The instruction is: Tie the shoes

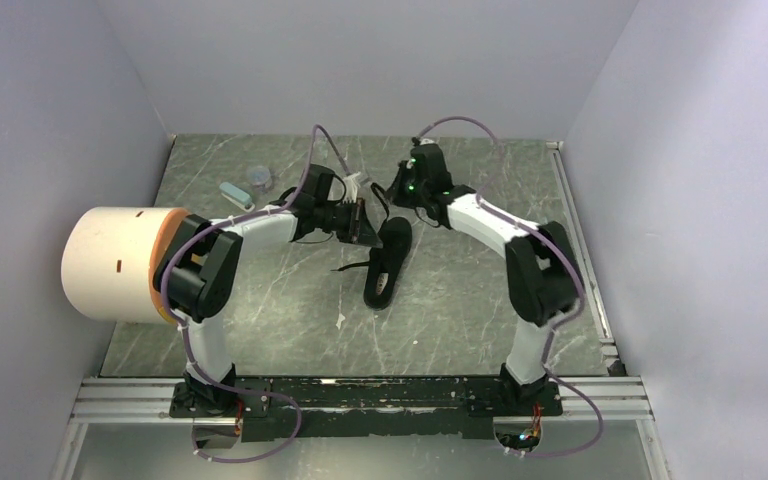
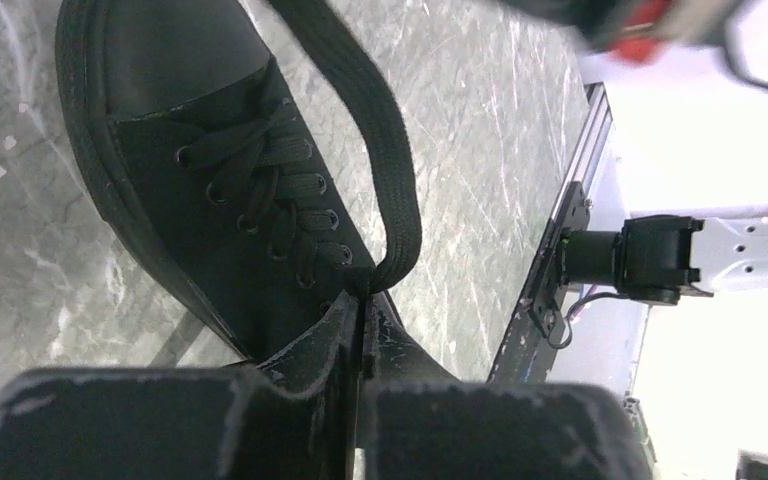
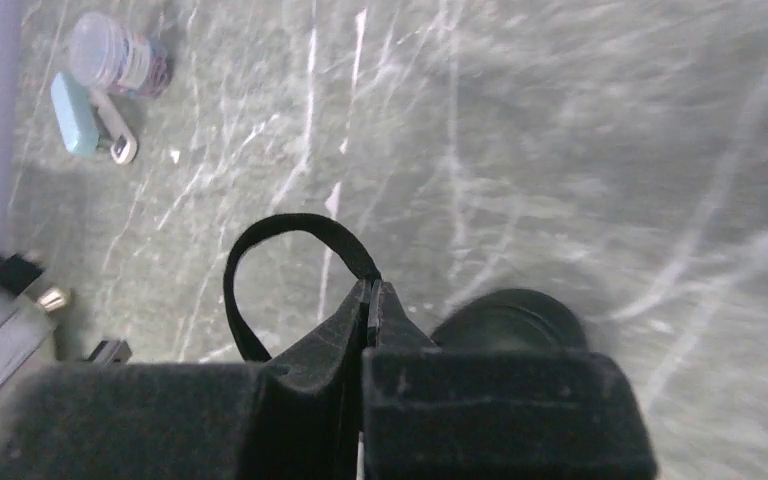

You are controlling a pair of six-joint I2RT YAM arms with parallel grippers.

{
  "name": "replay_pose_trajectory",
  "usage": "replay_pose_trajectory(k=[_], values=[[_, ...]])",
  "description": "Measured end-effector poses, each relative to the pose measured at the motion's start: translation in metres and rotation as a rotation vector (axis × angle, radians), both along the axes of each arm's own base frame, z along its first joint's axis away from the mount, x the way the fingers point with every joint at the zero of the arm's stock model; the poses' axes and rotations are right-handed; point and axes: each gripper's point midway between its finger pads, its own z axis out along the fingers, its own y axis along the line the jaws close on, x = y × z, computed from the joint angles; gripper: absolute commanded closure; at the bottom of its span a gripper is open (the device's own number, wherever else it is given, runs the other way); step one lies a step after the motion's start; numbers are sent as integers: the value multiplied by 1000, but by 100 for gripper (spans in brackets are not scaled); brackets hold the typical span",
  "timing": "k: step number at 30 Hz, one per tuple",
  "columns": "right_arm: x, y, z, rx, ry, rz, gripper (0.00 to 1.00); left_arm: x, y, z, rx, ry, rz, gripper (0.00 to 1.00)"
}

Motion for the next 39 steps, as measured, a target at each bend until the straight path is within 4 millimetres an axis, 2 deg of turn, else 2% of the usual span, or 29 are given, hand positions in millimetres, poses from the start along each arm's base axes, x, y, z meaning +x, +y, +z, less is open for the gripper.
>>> replay_pose_trajectory(k=[1,4,6,7,9,12,16,18,19,21,24,26,27,29,33,36,39], values=[[5,11,-6,31,19,10,100,0,1,0,-1,10,7,95],[12,41,-37,68,118,54,69,1,2,0,-3,35,24,95],[10,54,-58,70,187,96,51,1,4,-1,1,50,30,95],[7,55,-67,59,217,108,46,1,5,-2,4,58,35,95],[-2,47,-80,3,278,135,40,0,7,-4,12,78,45,95],[-4,23,-81,-60,307,153,38,-1,10,-7,27,103,58,95],[-14,-32,-69,-162,314,144,39,0,14,-9,56,127,75,95],[-29,-59,-55,-212,300,136,40,2,14,-6,67,125,78,95],[-39,-65,-46,-225,288,142,40,3,15,-5,72,125,80,95],[-61,-64,-22,-225,241,173,40,5,14,-2,76,121,78,95],[-100,-35,9,-135,142,256,39,7,13,-2,80,122,75,95],[-125,-16,15,-47,129,300,36,6,14,-5,86,133,75,95],[-135,-10,12,6,141,303,36,5,14,-7,90,140,74,95],[-149,-9,-8,103,212,263,30,3,15,-9,96,150,75,95],[-159,-39,-59,225,393,99,25,-1,18,-13,102,163,74,95],[-144,-54,-71,260,448,37,25,-10,22,-20,116,187,73,95],[-116,-54,-70,270,445,39,31,-16,25,-24,120,207,73,95]])
